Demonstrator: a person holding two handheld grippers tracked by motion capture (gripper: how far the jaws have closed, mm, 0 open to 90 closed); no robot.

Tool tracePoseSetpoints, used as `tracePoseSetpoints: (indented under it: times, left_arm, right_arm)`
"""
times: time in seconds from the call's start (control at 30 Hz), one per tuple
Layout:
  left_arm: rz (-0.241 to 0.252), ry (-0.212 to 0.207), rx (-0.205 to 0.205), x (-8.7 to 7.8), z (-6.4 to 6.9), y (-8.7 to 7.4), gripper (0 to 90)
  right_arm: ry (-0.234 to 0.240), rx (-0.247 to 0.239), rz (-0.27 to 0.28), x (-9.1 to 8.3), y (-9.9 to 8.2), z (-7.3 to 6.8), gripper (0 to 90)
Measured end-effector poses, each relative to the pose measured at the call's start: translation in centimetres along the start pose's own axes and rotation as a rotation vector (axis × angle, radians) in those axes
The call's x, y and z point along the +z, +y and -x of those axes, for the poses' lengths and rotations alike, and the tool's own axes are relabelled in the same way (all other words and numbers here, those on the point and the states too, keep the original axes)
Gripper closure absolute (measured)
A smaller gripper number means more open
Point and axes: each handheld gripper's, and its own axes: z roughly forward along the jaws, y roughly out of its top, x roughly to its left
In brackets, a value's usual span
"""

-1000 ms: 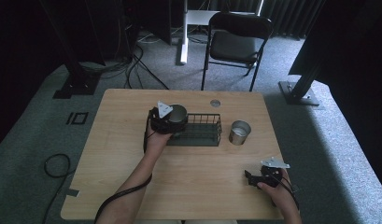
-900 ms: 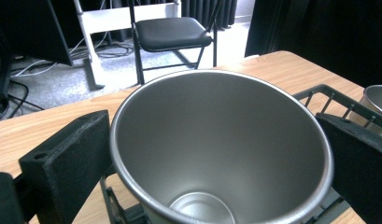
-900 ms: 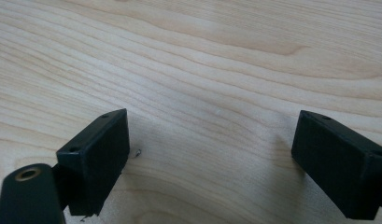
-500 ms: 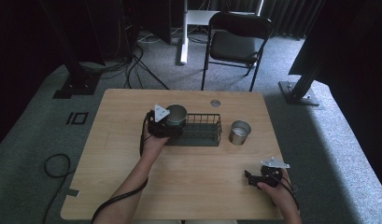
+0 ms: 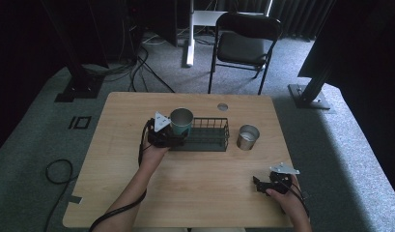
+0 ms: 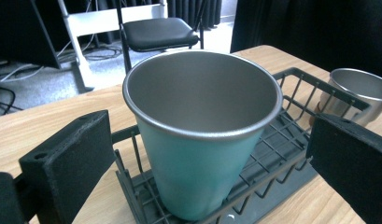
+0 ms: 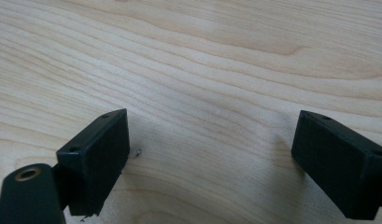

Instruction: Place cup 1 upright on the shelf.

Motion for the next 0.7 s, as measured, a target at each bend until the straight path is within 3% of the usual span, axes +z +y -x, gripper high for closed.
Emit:
tracePoseSetpoints:
  times: [0.3,0.47,0.7]
  left_arm:
    - [-0.021,-0.017,0.007,-1.3,-0.5,-1.0,1.6]
    - [-0.045,-0.04,0.033,-2.2,-0.7,-1.9,1.6]
    - [-0.051,-0.047,0.027,-3.1,-0.9,-2.9,1.6]
  right_arm:
    - [0.0,-0.002,0.001,0.0,0.0,0.0,11.1]
    - [0.0,0.0,0.0,0.0,0.0,0.0,11.1]
    - [0.0,0.0,0.0,0.0,0.0,0.0,11.1]
